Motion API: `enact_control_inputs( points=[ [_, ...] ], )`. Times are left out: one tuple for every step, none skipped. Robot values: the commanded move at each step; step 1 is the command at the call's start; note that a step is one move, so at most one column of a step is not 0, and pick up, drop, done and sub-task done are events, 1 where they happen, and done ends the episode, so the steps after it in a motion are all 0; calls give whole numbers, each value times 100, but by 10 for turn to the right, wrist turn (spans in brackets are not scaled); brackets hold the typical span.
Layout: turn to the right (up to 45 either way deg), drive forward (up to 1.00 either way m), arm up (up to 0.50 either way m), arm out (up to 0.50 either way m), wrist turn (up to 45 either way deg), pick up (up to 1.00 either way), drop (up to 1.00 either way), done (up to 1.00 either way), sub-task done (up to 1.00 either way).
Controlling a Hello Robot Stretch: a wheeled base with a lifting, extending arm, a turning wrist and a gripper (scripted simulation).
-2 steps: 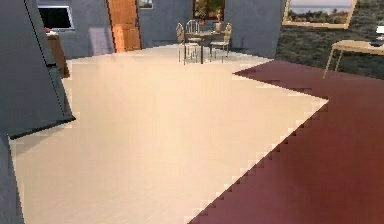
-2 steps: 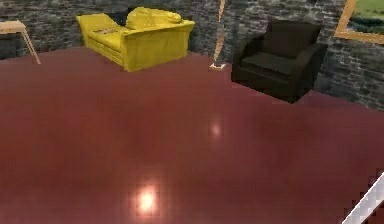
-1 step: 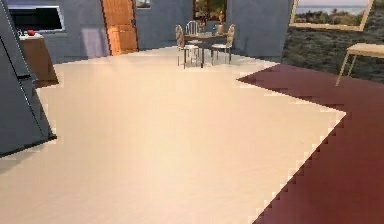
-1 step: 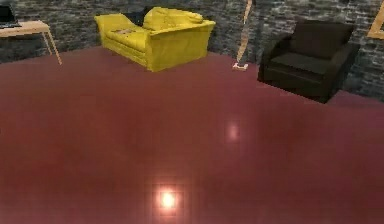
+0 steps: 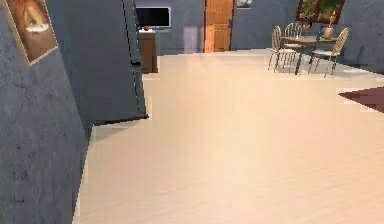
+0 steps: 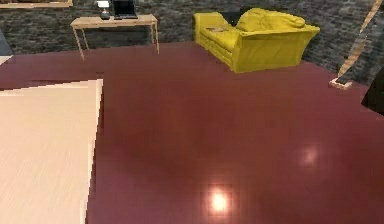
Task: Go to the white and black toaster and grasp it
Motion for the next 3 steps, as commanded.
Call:
enact_control_inputs(
  points=[
    [0,100,0,0,0,0,0,0,0],
    [0,100,0,0,0,0,0,0,0],
    [0,80,0,0,0,0,0,0,0]
  ],
)
